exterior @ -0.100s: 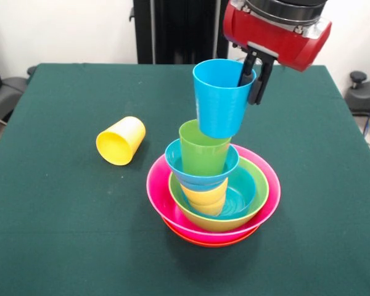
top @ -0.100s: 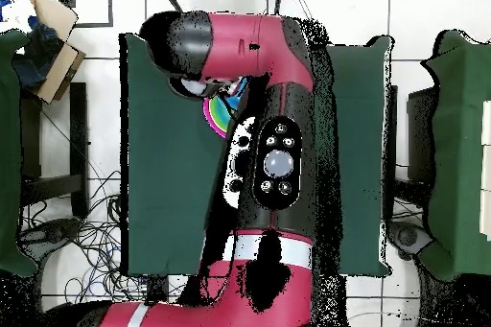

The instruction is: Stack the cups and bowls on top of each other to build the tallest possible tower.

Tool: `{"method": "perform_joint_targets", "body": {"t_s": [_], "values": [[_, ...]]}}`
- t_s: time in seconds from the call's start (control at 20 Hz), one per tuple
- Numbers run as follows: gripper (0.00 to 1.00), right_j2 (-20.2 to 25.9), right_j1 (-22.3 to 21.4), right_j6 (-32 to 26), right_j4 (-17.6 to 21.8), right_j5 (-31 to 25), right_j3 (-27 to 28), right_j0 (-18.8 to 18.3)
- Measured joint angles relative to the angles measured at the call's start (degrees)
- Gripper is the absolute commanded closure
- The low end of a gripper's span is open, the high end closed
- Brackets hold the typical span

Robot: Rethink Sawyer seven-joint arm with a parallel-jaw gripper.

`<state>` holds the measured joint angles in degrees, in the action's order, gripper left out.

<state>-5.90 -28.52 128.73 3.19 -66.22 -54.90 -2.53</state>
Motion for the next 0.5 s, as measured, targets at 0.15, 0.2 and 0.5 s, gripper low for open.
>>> {"method": "perform_joint_targets", "body": {"t_s": [0.15,0.2,0.5], "values": [[1.00,-0.65,-0.06,0.00,-0.29,0.00,-0.44,0.60],[1.00,-0.79,-0.06,0.00,-0.40,0.02,-0.54,0.70],[1.00,-1.67,-0.06,0.00,-1.19,0.74,-1.18,1.07]]}}
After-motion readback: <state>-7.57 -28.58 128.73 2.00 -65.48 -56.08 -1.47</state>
